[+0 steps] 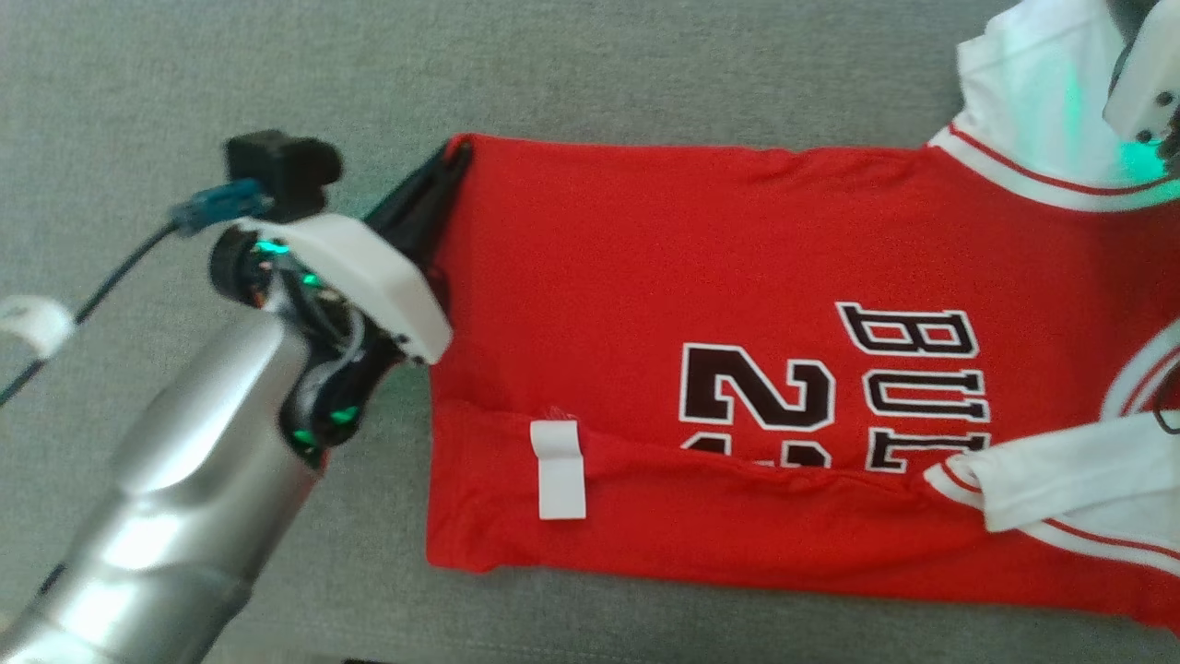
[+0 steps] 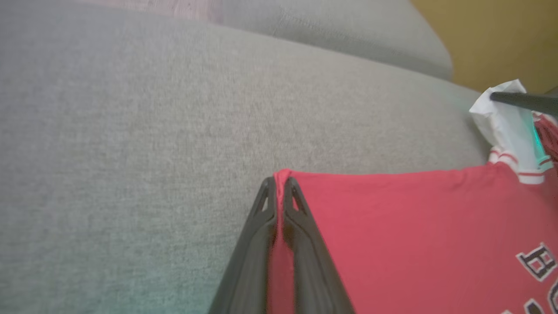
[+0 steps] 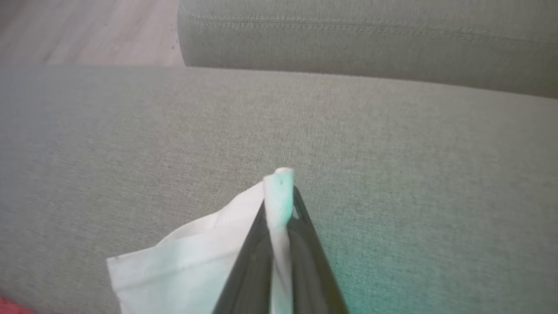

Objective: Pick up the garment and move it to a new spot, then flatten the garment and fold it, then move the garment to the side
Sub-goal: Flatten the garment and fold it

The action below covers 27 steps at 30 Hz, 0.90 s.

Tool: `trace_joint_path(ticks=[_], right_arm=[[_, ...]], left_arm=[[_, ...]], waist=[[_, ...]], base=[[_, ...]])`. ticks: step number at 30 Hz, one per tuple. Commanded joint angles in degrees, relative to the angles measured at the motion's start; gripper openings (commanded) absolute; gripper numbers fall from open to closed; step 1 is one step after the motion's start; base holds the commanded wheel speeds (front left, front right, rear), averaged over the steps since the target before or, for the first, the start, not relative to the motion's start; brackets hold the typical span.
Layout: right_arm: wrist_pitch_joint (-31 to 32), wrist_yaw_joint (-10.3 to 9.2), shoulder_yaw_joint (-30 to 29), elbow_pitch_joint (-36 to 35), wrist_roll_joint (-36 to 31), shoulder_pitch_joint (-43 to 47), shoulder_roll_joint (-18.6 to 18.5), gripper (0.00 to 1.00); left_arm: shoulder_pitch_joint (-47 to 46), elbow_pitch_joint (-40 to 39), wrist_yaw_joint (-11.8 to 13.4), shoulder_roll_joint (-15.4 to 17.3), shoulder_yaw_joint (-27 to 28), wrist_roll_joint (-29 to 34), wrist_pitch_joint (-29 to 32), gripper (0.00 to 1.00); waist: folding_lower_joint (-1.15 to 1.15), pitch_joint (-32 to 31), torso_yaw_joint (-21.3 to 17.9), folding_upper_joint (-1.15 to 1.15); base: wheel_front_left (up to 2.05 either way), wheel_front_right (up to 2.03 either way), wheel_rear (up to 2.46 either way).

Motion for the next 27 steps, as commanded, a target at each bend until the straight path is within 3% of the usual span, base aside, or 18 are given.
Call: trace_joint_path(ticks=[1,5,9,17,22,27], right_arm=[[-0.64,0.39,0.23,-2.97,0.87,-1.49,0.04,0.00],[-1.14,0.39,0.38,-6.35,3.47,2.22,-1.56,0.00],[-1.22,0.39,-0.58,-13.25,7.43,11.42,-2.91,0.00],[1.42,0.39,-0.41,-26.09,11.06,29.55,-4.25,0.00],[1.84,0.39,-2.08,-29.68,11.38,36.06,-3.38,0.00],[2.74,0.39,-2.84,-30.91,11.38,39.98,-2.02,0.00]], left_arm=[[-0.06,-2.11,0.24,3.36,3.40,-0.55,-0.83,0.00],[3.21,-6.21,0.85,5.64,5.52,-2.17,-2.24,0.00],[10.23,-13.12,2.89,8.23,6.77,-3.86,-3.28,0.00],[24.74,-24.51,8.57,12.47,8.59,-5.96,-5.68,0.00],[30.68,-28.61,11.06,13.83,9.19,-6.67,-6.81,0.00],[32.26,-29.47,11.28,14.26,8.42,-6.33,-6.80,0.00]], waist=[[-0.01,-1.09,-0.88,0.00],[-0.01,-3.81,-2.28,0.00],[-0.01,-7.67,-4.65,0.00],[-0.01,-11.27,-8.73,0.00],[-0.01,-11.84,-9.80,0.00],[-0.01,-11.92,-10.08,0.00]], base=[[0.00,0.00,0.00],[0.00,0.00,0.00],[0.00,0.00,0.00],[0.00,0.00,0.00],[0.00,0.00,0.00],[0.00,0.00,0.00]])
